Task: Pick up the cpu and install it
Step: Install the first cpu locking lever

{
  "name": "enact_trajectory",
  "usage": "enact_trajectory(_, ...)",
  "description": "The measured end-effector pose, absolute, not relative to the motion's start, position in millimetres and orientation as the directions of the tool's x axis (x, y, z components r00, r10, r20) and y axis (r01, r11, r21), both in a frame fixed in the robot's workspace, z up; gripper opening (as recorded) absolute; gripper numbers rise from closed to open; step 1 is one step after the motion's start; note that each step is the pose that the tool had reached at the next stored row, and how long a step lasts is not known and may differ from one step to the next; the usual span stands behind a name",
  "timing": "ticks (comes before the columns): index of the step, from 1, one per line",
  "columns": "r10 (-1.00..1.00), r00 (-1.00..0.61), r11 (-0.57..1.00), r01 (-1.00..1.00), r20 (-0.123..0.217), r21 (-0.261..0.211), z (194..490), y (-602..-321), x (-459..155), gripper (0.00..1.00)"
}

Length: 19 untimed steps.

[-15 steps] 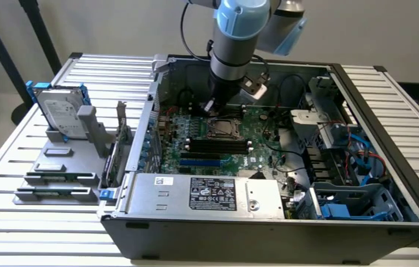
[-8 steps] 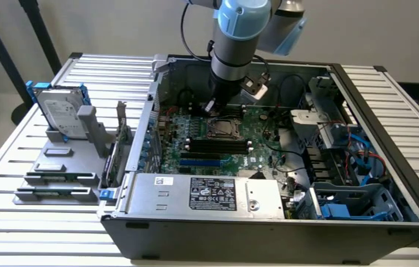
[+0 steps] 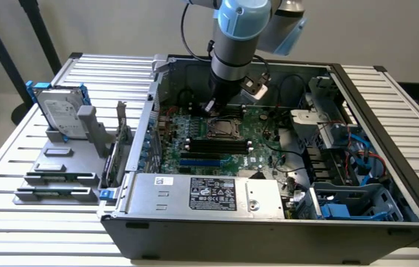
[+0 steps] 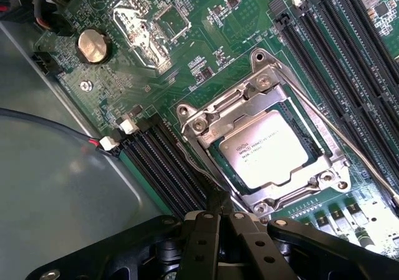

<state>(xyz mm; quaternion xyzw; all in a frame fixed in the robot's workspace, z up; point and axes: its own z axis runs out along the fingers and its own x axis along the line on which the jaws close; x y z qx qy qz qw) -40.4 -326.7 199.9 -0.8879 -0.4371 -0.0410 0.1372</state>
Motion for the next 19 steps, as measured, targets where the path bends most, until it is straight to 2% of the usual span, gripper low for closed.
enact_trajectory(19,0.755,0.629,-0.593,0.776,0.188,-0.214,199.0,-324.1,-35.4,0.11)
